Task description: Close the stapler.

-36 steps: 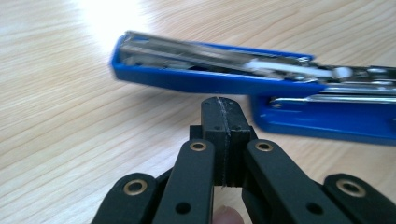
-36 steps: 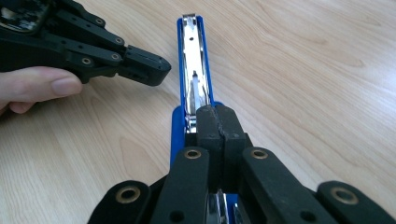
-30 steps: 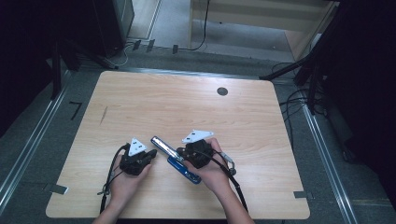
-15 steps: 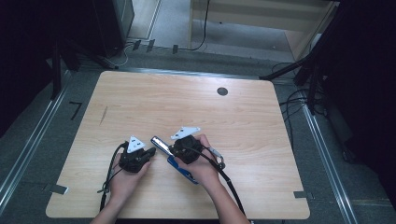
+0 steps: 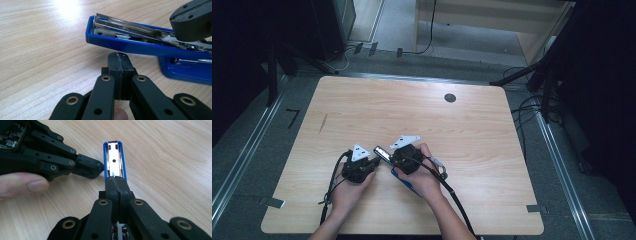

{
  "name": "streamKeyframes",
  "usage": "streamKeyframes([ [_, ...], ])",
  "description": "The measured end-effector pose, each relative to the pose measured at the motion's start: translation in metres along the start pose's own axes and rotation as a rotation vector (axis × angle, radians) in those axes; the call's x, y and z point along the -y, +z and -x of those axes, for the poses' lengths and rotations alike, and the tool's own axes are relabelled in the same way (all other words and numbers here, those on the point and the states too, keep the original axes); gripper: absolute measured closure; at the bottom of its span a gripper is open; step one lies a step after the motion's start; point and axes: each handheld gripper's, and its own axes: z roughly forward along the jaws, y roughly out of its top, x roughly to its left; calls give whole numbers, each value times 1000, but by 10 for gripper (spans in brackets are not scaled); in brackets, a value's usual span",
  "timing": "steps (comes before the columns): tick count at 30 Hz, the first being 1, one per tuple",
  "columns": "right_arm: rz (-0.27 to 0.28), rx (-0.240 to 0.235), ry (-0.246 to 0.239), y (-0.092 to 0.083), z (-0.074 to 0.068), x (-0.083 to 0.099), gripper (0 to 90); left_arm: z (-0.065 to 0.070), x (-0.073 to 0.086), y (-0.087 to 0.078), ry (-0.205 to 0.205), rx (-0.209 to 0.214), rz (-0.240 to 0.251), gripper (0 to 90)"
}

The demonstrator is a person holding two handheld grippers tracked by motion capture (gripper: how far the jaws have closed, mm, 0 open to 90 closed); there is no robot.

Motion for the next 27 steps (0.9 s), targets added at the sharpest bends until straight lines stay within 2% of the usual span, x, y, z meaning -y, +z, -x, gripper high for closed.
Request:
streamKeyframes([
  [5, -4, 7, 0, 1, 0, 0, 900, 1, -1, 1, 12, 14, 0, 900],
  [6, -4, 10, 1, 2, 1, 0, 900, 2, -1, 2, 30, 19, -5, 900],
  [9, -6, 12, -2, 2, 1, 0, 900, 3, -1, 2, 26, 20, -4, 900],
  [12, -4, 13, -4, 1, 1, 0, 900, 1, -2, -1, 10, 22, 19, 900],
  [23, 17, 18, -7, -5, 2, -1, 900, 9, -7, -7, 43, 46, 52, 900],
  [27, 33, 19, -5, -10, 0, -2, 900, 11, -8, -10, 41, 57, 70, 900],
])
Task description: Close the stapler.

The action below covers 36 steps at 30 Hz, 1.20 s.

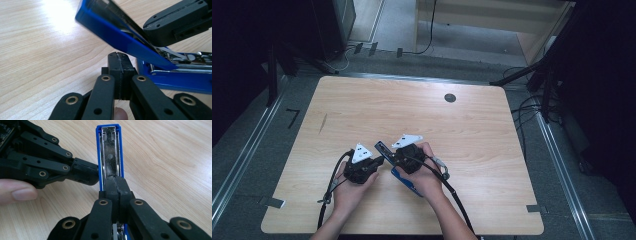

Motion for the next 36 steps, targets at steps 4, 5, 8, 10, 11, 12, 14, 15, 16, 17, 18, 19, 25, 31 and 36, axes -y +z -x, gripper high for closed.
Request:
streamKeyframes([
  [4, 4, 1, -8, -3, -1, -1, 900, 5, 2, -2, -3, 24, 7, 900],
  [5, 6, 2, -8, -3, -1, 0, 900, 7, 2, -3, -7, 31, 11, 900],
  [8, 8, 1, -14, -5, -1, 0, 900, 10, 2, -4, -5, 40, 11, 900],
  [10, 14, 3, -19, -7, -1, 0, 900, 16, 5, -4, 1, 46, 17, 900],
  [11, 14, 3, -19, -7, -1, 0, 900, 16, 5, -4, 1, 46, 17, 900],
  [12, 12, 3, -12, -8, -1, 1, 900, 18, 7, -4, -5, 47, 21, 900],
  [14, 19, 6, -14, -11, -2, 1, 900, 21, 12, -2, -20, 55, 21, 900],
  [15, 18, 6, -13, -12, -2, 1, 900, 22, 13, -2, -15, 57, 21, 900],
  [16, 22, 5, -17, -13, -2, 0, 900, 24, 14, -1, -11, 63, 22, 900],
  [17, 22, 5, -17, -13, -2, 0, 900, 24, 14, -1, -11, 63, 22, 900],
  [18, 26, 5, -11, -15, -3, 0, 900, 28, 15, -1, -5, 69, 20, 900],
  [19, 26, 5, -11, -15, -3, 0, 900, 28, 15, -1, -5, 69, 20, 900],
  [25, 43, 3, -14, -20, -3, 1, 900, 46, 16, 5, 47, 101, 10, 900],
  [31, 51, 4, -13, -24, -2, 3, 900, 53, 17, 9, 66, 128, 5, 900],
  [36, 60, 3, -11, -28, -2, 6, 900, 58, 16, 12, 77, 134, -5, 900],
])
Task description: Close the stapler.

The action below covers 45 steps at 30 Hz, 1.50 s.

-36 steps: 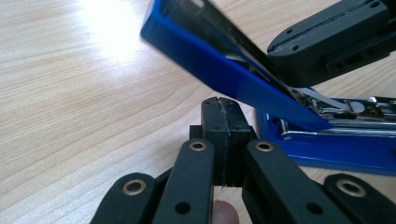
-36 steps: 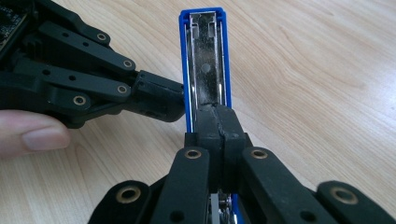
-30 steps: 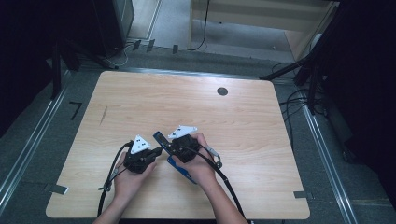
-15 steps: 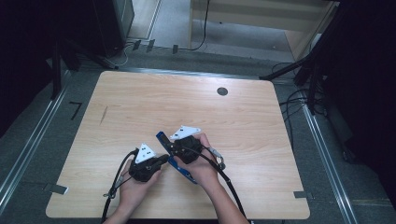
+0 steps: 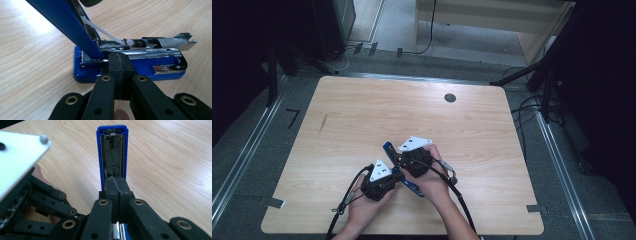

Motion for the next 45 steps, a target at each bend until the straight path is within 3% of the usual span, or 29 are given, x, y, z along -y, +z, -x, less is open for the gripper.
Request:
streamKeyframes([
  [6, 9, 4, 6, -7, 0, 4, 900, 4, -1, 2, 38, -3, -11, 900],
  [14, 17, 8, 8, -14, 0, 8, 900, 6, -1, 2, 60, -5, -16, 900],
  [30, 48, -2, 25, -25, 2, 21, 900, 5, -1, 2, 51, 2, -16, 900],
  [45, 77, -4, 28, -33, 0, 23, 900, 5, -1, 2, 47, 5, -18, 900],
])
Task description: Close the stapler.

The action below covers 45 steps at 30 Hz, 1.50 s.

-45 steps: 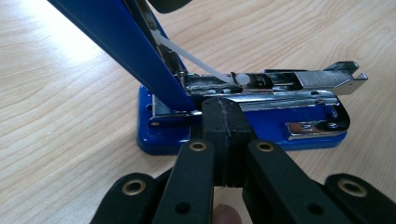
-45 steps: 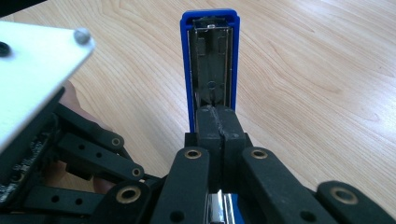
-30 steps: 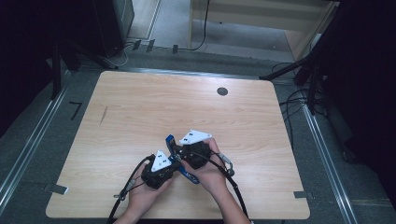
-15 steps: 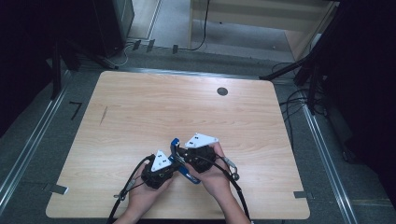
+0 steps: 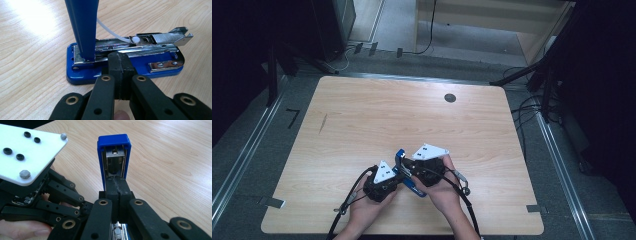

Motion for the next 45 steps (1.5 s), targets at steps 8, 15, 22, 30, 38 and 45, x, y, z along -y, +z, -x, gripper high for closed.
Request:
streamKeyframes([
  [8, 7, 9, 16, -7, 5, 2, 900, 0, 0, 0, 1, -1, 1, 900],
  [15, 24, 27, 22, -15, 11, 0, 900, 0, 0, 0, 3, -3, 0, 900],
  [22, 38, 37, 24, -19, 13, -7, 900, 1, 0, 0, 13, -9, -2, 900],
  [30, 48, 43, 15, -17, 14, -16, 900, 1, 0, 0, 14, -11, 1, 900],
  [38, 62, 55, 17, -16, 15, -27, 900, 2, 0, 0, 14, -11, 2, 900],
  [45, 81, 54, 7, -16, 13, -38, 900, 2, 0, 0, 20, -15, -2, 900],
])
